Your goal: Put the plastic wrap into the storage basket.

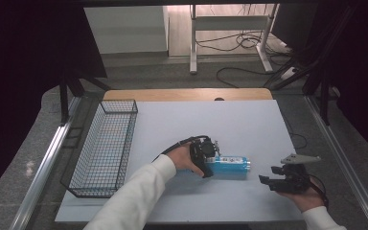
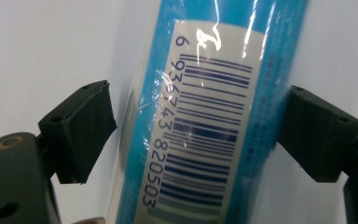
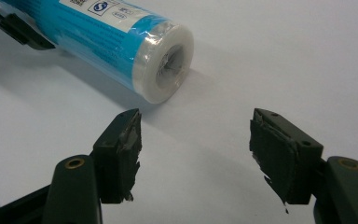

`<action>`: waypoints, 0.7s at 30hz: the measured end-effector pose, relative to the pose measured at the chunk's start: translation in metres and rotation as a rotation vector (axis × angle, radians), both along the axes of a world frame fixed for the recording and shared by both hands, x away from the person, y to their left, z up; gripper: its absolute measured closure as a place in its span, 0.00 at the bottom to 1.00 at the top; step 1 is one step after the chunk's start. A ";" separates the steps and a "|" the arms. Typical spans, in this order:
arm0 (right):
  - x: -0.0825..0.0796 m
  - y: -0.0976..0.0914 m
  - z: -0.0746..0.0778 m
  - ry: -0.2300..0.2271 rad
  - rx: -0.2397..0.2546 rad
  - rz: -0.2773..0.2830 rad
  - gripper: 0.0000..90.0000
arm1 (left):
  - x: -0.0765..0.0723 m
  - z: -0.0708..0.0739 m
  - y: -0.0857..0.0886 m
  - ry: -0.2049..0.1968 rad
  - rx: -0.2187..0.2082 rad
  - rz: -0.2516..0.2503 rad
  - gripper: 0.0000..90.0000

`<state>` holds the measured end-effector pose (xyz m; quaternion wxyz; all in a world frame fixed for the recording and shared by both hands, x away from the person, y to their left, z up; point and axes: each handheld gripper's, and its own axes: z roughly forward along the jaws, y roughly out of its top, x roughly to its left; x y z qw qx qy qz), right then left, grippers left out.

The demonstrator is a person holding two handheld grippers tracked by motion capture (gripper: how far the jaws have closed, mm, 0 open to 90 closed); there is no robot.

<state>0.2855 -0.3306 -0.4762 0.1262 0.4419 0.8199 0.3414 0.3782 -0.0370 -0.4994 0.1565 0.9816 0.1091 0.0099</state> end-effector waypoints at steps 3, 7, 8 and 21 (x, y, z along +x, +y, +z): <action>0.000 0.000 0.000 0.002 0.001 -0.002 0.38 | 0.001 -0.003 -0.001 0.019 0.012 0.006 0.21; 0.000 -0.001 -0.001 0.003 0.004 -0.002 0.38 | 0.001 -0.002 -0.001 0.031 0.011 -0.003 0.24; 0.001 -0.001 -0.001 0.004 0.004 -0.001 0.38 | 0.001 -0.002 -0.001 0.042 0.010 -0.002 0.28; 0.001 -0.002 -0.001 0.004 0.004 -0.009 0.38 | 0.003 0.000 -0.002 0.041 0.025 -0.031 0.30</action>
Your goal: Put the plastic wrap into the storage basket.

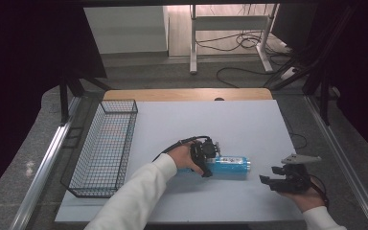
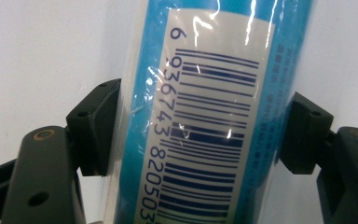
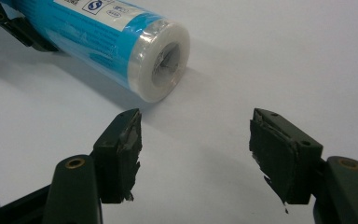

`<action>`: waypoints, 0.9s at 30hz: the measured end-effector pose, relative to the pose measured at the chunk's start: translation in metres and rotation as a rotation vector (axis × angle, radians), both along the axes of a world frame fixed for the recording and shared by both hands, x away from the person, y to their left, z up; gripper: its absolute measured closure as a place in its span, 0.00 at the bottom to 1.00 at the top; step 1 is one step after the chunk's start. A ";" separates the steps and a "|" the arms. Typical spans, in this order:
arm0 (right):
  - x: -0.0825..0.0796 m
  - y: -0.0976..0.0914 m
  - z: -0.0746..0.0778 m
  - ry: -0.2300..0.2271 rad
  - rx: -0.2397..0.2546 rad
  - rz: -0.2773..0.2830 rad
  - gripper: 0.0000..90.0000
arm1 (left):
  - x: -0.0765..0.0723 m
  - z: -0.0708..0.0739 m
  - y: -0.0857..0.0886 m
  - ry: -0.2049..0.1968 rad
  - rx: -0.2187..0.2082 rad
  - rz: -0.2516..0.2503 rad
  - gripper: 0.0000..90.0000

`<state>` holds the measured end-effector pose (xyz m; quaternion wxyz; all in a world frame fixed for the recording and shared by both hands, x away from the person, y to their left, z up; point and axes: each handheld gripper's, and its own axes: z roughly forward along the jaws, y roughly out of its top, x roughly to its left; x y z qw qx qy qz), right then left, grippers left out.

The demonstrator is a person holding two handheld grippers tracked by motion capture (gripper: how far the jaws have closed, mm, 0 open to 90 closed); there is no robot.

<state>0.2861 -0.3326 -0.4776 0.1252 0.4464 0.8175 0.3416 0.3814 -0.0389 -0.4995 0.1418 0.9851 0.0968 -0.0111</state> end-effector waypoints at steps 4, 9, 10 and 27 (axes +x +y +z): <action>0.000 -0.001 0.000 -0.002 0.000 -0.003 0.38 | 0.004 0.002 0.002 0.016 -0.002 0.037 0.32; 0.000 -0.002 0.001 -0.005 0.004 -0.007 0.39 | 0.007 0.010 0.010 0.017 -0.012 0.062 0.32; 0.000 -0.002 0.001 -0.008 0.003 -0.006 0.39 | 0.007 0.013 0.012 0.019 -0.015 0.062 0.32; 0.000 -0.001 0.002 -0.015 0.005 -0.008 0.39 | 0.006 0.061 0.041 0.019 0.053 0.175 0.35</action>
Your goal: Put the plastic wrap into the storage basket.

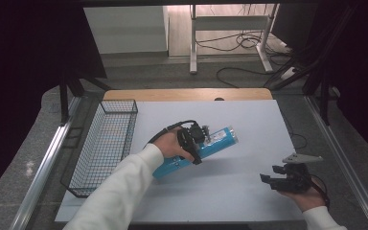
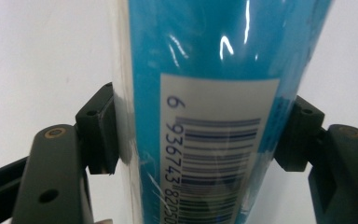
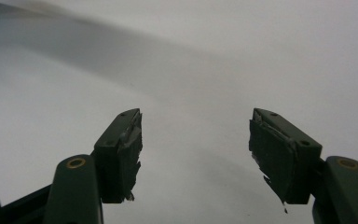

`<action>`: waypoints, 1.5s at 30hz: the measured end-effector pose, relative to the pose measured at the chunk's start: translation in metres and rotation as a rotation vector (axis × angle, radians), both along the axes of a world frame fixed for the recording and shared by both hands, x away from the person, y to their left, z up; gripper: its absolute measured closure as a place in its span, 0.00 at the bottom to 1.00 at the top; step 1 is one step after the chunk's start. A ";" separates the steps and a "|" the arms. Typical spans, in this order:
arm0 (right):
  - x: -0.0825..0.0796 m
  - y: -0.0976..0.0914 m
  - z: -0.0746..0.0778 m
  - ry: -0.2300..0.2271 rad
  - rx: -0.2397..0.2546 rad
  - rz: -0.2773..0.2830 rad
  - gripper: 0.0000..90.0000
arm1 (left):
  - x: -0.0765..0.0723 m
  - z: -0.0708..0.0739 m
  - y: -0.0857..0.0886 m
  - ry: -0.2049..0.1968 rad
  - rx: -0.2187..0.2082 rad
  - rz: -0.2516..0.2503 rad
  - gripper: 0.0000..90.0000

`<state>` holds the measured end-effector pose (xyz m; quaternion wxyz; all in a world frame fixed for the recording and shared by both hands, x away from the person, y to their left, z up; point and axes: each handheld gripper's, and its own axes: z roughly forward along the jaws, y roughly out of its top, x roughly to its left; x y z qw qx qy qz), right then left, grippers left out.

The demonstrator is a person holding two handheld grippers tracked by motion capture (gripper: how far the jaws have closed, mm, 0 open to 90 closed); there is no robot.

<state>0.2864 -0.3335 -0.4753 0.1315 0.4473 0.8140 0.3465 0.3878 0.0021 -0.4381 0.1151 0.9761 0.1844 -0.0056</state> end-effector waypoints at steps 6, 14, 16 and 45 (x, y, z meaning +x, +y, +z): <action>0.000 0.001 0.000 0.001 0.000 -0.001 0.39 | 0.001 0.002 0.004 0.000 0.007 0.029 0.35; 0.000 -0.001 0.000 -0.005 -0.001 -0.002 0.39 | 0.000 -0.004 -0.002 -0.014 0.029 0.022 0.35; 0.000 -0.001 0.000 -0.005 0.000 -0.005 0.39 | -0.001 0.001 0.001 -0.011 0.024 0.029 0.35; 0.001 0.005 0.002 -0.013 -0.003 0.013 0.39 | -0.008 0.107 0.098 -0.097 0.014 0.236 0.35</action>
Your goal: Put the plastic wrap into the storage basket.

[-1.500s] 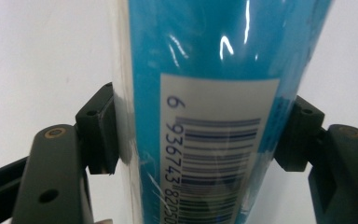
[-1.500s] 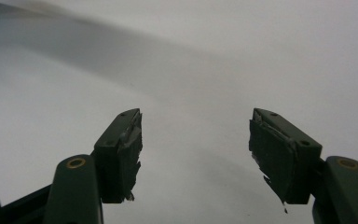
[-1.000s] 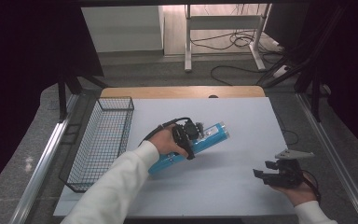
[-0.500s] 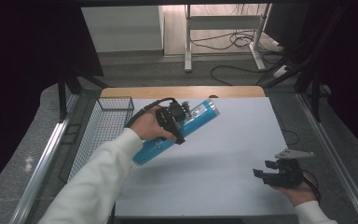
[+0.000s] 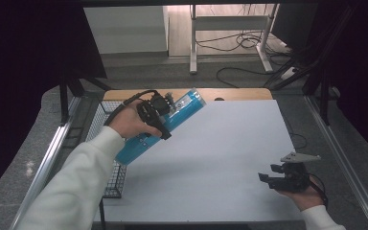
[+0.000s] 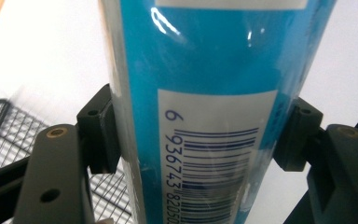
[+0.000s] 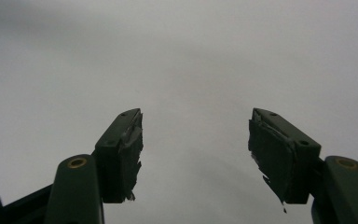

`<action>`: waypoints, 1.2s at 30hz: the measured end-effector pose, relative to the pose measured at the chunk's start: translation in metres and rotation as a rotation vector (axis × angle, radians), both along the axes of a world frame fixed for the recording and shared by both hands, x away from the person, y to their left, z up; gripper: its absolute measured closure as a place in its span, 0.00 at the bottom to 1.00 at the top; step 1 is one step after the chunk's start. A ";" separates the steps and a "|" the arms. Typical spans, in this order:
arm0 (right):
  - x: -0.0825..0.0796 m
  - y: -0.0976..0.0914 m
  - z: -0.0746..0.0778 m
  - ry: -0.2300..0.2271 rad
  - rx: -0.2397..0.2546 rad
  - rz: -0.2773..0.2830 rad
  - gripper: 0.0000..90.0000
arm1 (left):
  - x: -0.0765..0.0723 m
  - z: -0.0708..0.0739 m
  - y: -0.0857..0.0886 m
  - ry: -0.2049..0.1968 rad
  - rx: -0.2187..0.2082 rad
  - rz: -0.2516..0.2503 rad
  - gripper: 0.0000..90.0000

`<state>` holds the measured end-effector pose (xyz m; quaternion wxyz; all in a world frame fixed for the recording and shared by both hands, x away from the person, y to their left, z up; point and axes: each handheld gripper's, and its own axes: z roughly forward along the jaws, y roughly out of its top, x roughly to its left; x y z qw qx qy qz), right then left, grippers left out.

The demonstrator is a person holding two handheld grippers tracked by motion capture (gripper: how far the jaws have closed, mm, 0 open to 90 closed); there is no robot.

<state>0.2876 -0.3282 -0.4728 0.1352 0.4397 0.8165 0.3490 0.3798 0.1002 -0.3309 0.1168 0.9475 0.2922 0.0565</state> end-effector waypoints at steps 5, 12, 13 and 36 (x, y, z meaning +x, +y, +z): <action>0.000 0.000 0.000 0.004 0.003 -0.005 0.39 | 0.002 0.004 0.012 -0.001 0.015 0.023 0.35; 0.000 0.000 0.000 0.004 -0.001 -0.004 0.39 | 0.007 0.006 0.033 0.008 0.008 0.082 0.35; 0.000 0.000 0.000 0.005 -0.001 -0.006 0.39 | 0.008 0.007 0.037 0.009 0.009 0.087 0.35; 0.001 0.000 0.002 -0.009 0.007 -0.007 0.39 | 0.023 -0.016 0.129 0.081 0.006 0.394 0.35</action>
